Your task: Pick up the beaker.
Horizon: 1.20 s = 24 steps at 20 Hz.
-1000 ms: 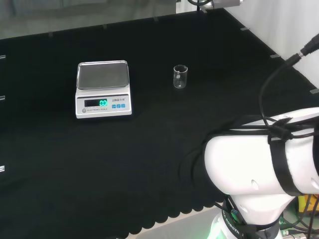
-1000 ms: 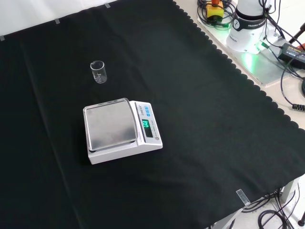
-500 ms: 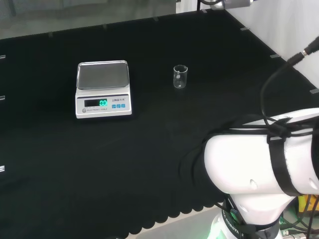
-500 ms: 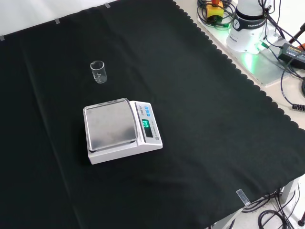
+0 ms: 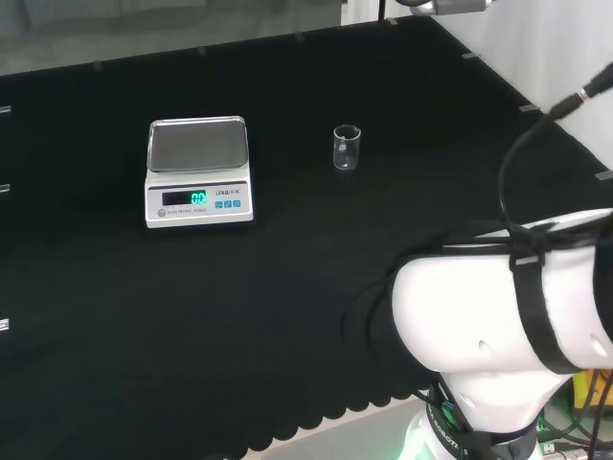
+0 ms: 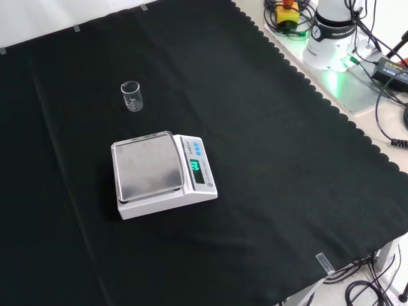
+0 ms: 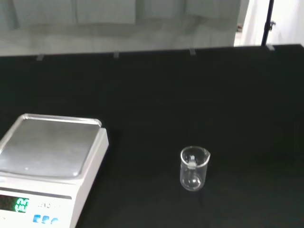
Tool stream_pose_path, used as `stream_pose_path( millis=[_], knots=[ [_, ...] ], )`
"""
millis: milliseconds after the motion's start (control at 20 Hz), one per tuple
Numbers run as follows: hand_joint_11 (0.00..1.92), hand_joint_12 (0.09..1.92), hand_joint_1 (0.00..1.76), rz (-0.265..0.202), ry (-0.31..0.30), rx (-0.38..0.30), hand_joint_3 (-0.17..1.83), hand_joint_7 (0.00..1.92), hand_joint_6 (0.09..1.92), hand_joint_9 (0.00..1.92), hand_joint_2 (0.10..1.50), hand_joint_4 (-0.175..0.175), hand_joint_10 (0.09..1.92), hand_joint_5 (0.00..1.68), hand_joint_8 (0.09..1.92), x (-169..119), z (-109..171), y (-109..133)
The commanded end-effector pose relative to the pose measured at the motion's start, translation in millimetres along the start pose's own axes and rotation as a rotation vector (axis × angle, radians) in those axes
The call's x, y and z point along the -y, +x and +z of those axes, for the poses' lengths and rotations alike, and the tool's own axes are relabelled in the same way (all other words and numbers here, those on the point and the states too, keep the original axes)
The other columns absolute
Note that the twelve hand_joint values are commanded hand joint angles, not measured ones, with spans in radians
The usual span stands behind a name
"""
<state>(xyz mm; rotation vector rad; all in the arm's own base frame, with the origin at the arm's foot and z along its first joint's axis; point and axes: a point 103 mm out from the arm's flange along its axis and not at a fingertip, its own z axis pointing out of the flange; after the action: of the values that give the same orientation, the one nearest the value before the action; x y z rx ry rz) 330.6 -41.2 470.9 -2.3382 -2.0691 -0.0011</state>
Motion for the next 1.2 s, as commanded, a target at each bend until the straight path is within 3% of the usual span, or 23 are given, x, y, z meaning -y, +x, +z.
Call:
stream_pose_path(
  millis=[50,150,450,850,1200],
  knots=[
    [0.31,1.42,0.46,0.037,0.094,0.057,0.34,0.09,0.09,0.2,0.89,-0.079,0.93,0.3,0.82,-70.7,45.3,-21.8],
    [0.31,1.42,0.46,0.039,0.108,0.066,0.34,0.09,0.09,0.2,0.89,-0.079,0.93,0.3,0.82,-82.2,56.2,-24.7],
    [0.31,1.42,0.46,0.058,0.154,0.011,0.34,0.09,0.09,0.2,0.88,-0.079,0.92,0.3,0.82,-113.6,95.6,-35.6],
    [0.3,1.43,0.46,0.026,0.195,-0.022,0.35,0.09,0.09,0.2,0.88,-0.079,0.92,0.3,0.82,-140.7,133.5,-22.2],
    [0.3,1.43,0.46,0.029,0.234,-0.031,0.36,0.09,0.09,0.2,0.88,-0.08,0.92,0.31,0.82,-158.9,167.3,-18.9]
  ],
)
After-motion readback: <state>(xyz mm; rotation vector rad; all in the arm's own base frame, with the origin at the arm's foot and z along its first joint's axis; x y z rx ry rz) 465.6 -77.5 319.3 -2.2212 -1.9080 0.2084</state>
